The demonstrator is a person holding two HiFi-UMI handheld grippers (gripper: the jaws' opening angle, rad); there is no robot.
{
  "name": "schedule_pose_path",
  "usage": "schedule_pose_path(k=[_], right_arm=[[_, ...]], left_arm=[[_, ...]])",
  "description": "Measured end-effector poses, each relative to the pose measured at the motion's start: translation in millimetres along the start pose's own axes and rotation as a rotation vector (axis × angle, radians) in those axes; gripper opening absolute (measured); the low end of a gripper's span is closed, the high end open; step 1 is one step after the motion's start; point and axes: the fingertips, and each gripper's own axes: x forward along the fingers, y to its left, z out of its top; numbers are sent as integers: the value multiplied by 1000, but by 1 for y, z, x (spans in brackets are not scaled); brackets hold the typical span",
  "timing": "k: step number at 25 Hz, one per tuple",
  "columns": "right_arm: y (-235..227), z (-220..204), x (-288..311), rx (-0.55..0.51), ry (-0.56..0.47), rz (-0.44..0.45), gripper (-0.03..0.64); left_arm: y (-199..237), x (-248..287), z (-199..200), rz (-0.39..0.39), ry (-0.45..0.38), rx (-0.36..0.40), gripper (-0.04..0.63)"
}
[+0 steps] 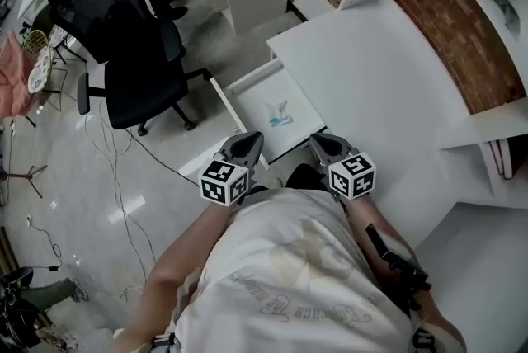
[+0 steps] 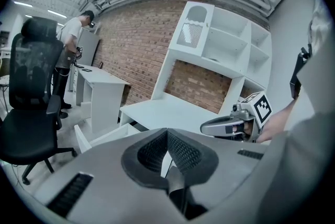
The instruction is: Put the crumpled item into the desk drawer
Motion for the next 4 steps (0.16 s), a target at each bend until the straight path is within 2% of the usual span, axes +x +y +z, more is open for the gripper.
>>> schedule_pose_path(k=[4], right_arm=[[8,3,3,-6,1,4,23]], left_arm=[[0,-5,2,-5,-4,8,21]])
